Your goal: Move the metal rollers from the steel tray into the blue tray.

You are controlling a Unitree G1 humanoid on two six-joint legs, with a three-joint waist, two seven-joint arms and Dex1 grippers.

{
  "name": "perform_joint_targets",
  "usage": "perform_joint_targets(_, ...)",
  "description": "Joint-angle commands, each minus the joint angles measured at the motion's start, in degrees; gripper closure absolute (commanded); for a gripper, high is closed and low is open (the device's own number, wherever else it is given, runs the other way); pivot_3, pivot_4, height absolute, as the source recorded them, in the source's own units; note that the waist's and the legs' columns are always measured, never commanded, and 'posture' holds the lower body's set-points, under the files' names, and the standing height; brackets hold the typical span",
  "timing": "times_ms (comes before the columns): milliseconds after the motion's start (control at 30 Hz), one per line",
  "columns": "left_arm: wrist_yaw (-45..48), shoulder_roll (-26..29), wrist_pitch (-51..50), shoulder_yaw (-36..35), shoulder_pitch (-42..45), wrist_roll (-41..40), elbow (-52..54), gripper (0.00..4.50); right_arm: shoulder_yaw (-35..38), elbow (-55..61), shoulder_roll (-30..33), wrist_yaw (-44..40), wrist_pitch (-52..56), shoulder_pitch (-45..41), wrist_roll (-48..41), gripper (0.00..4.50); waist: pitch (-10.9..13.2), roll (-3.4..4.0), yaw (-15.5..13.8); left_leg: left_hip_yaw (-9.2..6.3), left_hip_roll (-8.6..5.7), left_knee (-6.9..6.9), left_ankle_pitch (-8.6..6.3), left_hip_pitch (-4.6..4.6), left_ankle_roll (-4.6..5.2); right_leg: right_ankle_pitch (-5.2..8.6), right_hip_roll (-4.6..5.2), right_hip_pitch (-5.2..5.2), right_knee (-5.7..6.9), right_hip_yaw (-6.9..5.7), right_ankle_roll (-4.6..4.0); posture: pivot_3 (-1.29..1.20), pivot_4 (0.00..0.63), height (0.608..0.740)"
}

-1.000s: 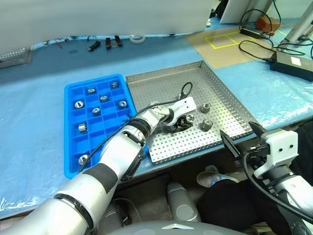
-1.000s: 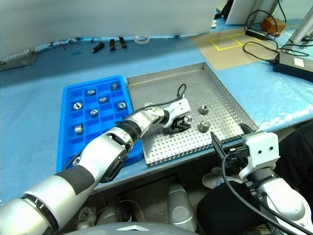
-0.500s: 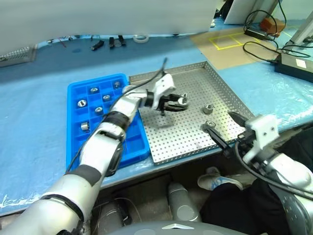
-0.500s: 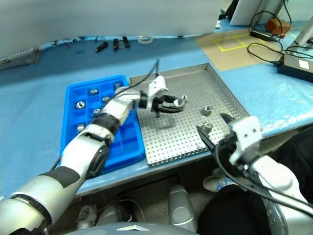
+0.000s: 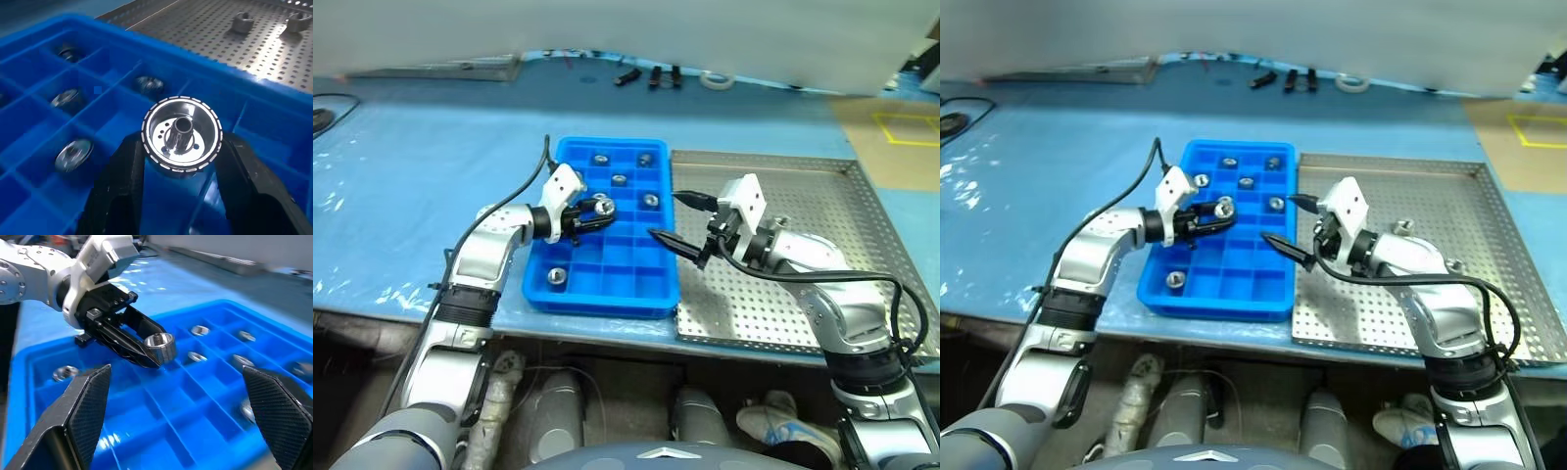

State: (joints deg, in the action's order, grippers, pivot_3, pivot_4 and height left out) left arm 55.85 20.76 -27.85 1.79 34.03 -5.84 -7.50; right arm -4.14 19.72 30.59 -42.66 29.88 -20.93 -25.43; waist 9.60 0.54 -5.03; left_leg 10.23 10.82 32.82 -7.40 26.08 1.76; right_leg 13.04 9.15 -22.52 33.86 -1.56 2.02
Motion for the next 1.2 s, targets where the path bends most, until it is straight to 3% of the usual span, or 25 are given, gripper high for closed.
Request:
perform_joint_targets(33,-1.38,1.69,-1.5,-0.34,-1.31,-2.25,5.86,2.82,-0.74,-1.24,-0.77,-1.65,-2.8,-1.18,0.59,0.0,0.0,0.0,-1.1,0.01,0.0,0.0,0.01,0.0,-0.04,0.0,0.0,0.01,0.0,0.01,0.0,0.07,0.15,0.74)
perform_joint_targets(333,-0.22,4.1,-2.55,3.68,-2.92,-4.1,7.86,2.82,-0.8,-1.8,-1.88,-1.99,-4.0,-0.42,1.56,0.0,0.0,-0.01,-1.18,-0.04,0.02,-0.43,0.48,-0.08,-0.75,0.0,-0.09,-0.52,0.6,0.12,0.04,0.05,0.15,0.74)
perform_joint_targets(633,0.9,7.06,-0.3,6.03,-0.92,-3.29,2.23,2.82,0.84,-0.55,-0.94,-1.02,-4.21,2.19,1.92,0.0,0.0,-0.01,-0.74,-0.1,1.0,-0.95,1.18,-0.27,-1.77,-0.05,-1.41,-0.9,0.96,0.11,-0.07,0.02,0.15,0.74)
perform_joint_targets(767,1.06,6.94,1.09,6.53,0.52,-3.08,-0.36,2.82,0.95,-0.36,-0.95,-0.61,-4.41,2.44,2.11,0.0,0.0,-0.01,-0.65,-0.1,1.04,-1.03,1.22,-0.36,-1.84,-0.08,-1.52,-0.91,0.95,0.16,-0.11,0.0,0.15,0.74)
perform_joint_targets(1000,2.59,6.61,2.63,6.98,3.19,-3.71,-3.44,0.55,1.86,0.79,-0.51,0.37,-4.18,3.5,2.01,0.0,0.0,-0.01,-0.64,-0.08,1.04,-1.06,1.23,-0.36,-1.84,-0.07,-1.56,-0.91,0.93,0.18,-0.14,-0.03,0.15,0.74)
perform_joint_targets(1200,4.35,6.35,3.51,7.7,5.2,-3.96,-5.7,0.55,2.49,1.87,-0.18,1.65,-3.8,4.51,2.12,0.0,0.0,-0.01,-0.46,-0.06,1.06,-1.06,1.23,-0.42,-1.85,-0.08,-1.6,-0.89,0.94,0.25,-0.15,-0.07,0.15,0.74)
